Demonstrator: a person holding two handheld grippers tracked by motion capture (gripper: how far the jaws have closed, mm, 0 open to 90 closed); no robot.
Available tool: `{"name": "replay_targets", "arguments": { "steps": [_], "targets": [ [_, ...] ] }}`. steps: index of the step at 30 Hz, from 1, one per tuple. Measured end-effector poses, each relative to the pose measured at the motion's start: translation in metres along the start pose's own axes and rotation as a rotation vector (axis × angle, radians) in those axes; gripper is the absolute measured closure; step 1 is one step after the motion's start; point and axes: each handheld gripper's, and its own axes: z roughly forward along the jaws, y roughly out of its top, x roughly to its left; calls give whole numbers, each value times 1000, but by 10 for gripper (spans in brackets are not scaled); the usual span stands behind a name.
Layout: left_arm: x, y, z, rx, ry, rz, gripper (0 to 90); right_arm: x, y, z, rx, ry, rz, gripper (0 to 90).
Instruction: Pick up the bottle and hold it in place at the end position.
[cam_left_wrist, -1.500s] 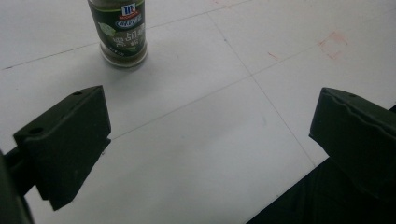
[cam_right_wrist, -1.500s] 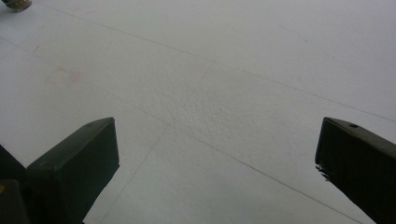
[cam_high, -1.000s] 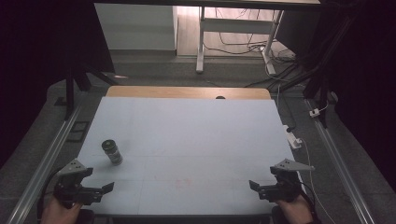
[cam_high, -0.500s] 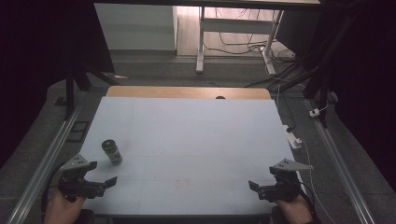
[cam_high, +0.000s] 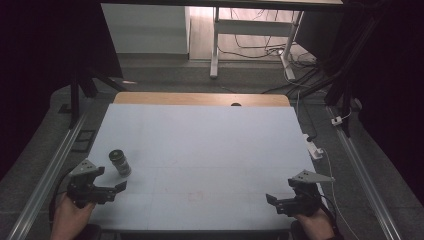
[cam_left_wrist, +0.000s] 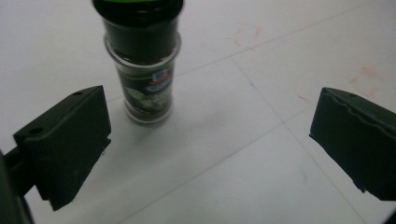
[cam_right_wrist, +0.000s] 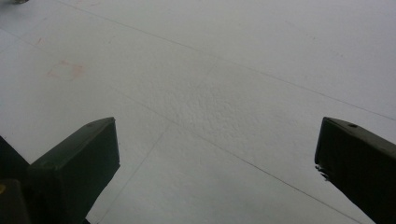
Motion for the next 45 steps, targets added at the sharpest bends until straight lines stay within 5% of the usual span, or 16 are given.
{"name": "replay_targets", "arguments": {
  "steps": [11,17,30,36,45],
  "targets": [
    [18,10,15,21,-6,-24,0,1,0,1,6,-1,-2,0],
    [27,14,25,37,0,24,0,1,1,1,9,0,-2,0],
    [48,16,45,60,-30,25,1,0,1,2,13,3,-5,0],
    [48,17,50,90,-3,76,119,0,1,2,14,3,-5,0],
    [44,18,49,98,-39,126,435,0,1,2,15,3,-4,0]
  ]
}}
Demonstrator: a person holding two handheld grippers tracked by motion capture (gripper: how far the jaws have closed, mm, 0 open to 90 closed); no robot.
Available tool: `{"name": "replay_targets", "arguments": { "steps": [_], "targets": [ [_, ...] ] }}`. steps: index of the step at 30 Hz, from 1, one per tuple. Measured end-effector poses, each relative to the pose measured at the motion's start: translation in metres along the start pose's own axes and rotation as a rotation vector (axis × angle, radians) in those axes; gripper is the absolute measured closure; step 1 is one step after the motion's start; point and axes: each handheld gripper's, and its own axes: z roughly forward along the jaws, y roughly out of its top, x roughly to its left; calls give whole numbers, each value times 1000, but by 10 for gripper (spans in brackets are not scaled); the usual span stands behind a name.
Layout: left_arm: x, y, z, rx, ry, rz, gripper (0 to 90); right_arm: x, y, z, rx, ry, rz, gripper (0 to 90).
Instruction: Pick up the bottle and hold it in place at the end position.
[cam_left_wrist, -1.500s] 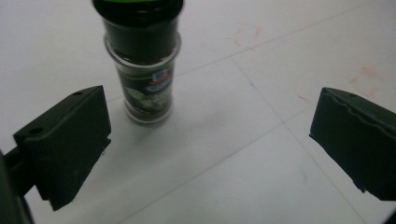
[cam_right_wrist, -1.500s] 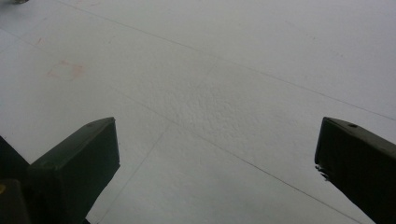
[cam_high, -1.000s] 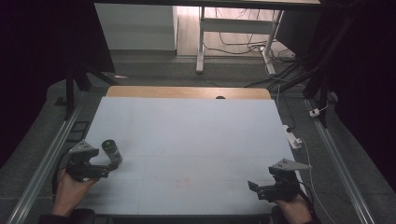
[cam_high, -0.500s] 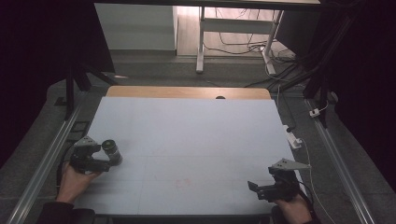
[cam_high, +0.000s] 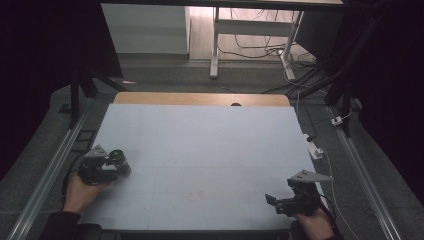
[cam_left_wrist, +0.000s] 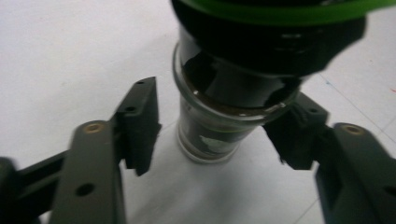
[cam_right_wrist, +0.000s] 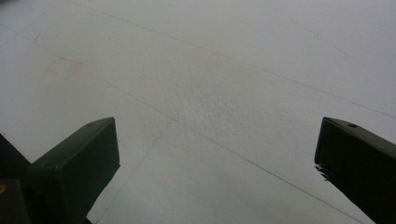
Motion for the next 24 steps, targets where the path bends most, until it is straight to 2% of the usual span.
{"name": "replay_targets", "arguments": {
  "steps": [4,7,17,24],
  "targets": [
    [-1,0,-1,-2,-15,4,504,0,0,0,0,0,-1,0],
    [-3,0,-2,4,8,22,525,0,0,0,0,1,-2,0],
    [-6,2,-3,19,32,38,533,0,0,0,0,1,-2,0],
    [-12,8,-6,-1,13,43,534,0,0,0,0,2,-2,0]
  ]
}}
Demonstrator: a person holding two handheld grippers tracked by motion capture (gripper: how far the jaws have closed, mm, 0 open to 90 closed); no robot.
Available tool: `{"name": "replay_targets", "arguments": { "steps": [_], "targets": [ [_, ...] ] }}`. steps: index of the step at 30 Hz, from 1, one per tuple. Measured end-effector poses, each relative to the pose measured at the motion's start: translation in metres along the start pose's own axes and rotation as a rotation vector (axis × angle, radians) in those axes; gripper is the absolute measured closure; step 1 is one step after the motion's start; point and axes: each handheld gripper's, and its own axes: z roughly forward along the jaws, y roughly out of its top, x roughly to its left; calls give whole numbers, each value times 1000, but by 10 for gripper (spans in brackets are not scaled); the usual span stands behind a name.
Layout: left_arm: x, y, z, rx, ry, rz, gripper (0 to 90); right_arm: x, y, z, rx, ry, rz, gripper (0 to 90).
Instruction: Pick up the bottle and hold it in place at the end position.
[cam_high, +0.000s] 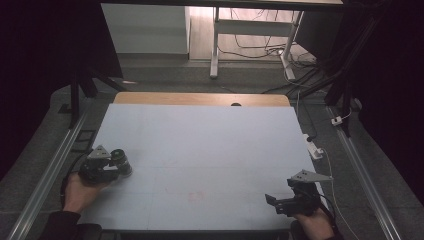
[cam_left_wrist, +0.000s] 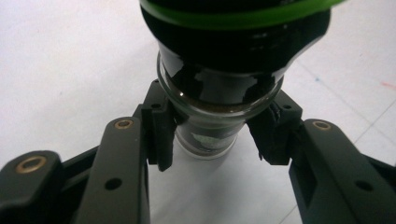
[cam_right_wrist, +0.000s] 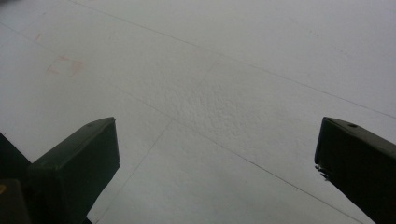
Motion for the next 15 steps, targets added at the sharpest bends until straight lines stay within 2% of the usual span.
{"name": "replay_targets", "arguments": {
  "steps": [2,4,7,9,15],
  "targets": [
    [-1,3,0,0,-24,-21,534,0,0,0,0,-1,0,0],
    [-2,5,0,0,-38,-24,534,0,0,0,0,0,1,0],
    [-4,9,-1,0,-36,-20,534,0,0,0,1,1,1,0],
    [-6,14,-2,-1,-58,-43,534,0,0,0,1,0,2,0],
    [-14,28,-3,-23,-91,-41,534,0,0,0,3,1,3,0]
  ]
}}
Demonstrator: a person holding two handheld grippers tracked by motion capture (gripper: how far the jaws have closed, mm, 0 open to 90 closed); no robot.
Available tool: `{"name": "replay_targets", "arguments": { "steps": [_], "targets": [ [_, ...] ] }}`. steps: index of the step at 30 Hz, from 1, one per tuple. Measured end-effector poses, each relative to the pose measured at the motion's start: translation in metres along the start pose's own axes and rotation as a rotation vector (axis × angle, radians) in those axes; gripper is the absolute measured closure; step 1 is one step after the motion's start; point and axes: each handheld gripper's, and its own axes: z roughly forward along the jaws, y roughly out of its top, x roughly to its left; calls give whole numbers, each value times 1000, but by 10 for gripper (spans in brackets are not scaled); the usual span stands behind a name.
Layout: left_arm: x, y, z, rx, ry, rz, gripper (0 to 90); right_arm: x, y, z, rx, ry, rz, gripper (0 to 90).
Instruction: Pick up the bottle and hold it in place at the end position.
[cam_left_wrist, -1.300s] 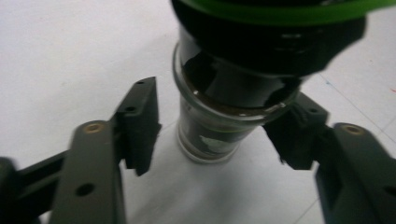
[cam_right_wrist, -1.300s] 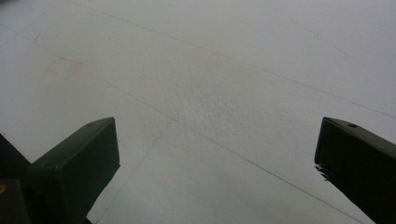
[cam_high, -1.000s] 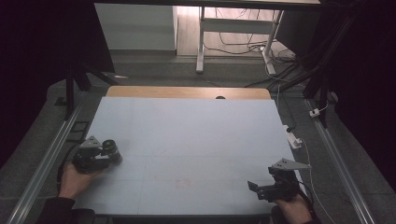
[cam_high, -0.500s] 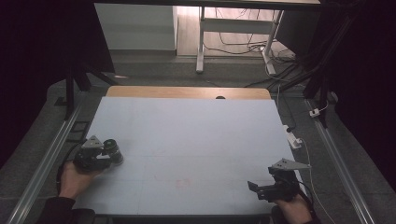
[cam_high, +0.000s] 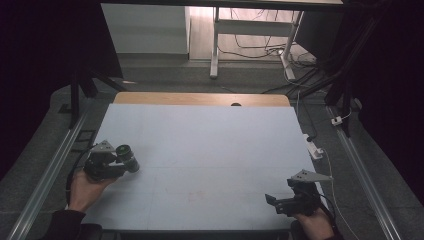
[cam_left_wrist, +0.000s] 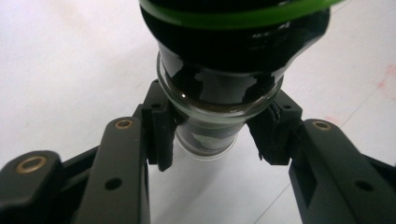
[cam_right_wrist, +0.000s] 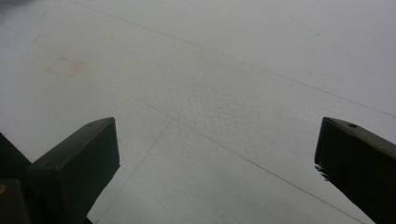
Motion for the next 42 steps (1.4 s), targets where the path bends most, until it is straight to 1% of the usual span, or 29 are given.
{"name": "replay_targets", "arguments": {
  "steps": [3,6,10,15,20,25,29,30,35,42],
  "targets": [
    [-5,8,2,0,-12,-13,534,0,0,0,1,1,4,0],
    [-11,16,4,4,-3,-6,534,0,0,0,0,2,6,0],
    [-19,26,8,4,-15,3,534,0,0,0,0,3,3,0],
    [-29,40,17,11,-45,19,534,0,0,0,-2,4,3,0],
    [-41,55,26,15,-69,49,534,0,1,1,0,4,2,0],
    [-52,70,37,5,-87,66,534,0,1,1,0,6,4,0],
    [-59,81,47,2,-105,65,534,0,1,1,0,6,4,5],
    [-62,84,50,3,-106,71,534,-1,1,1,-1,7,4,16],
    [-71,97,62,18,-109,102,534,-1,1,1,-1,10,3,18],
    [-81,113,81,23,-116,123,534,-1,1,1,-5,11,6,17]
  ]
}}
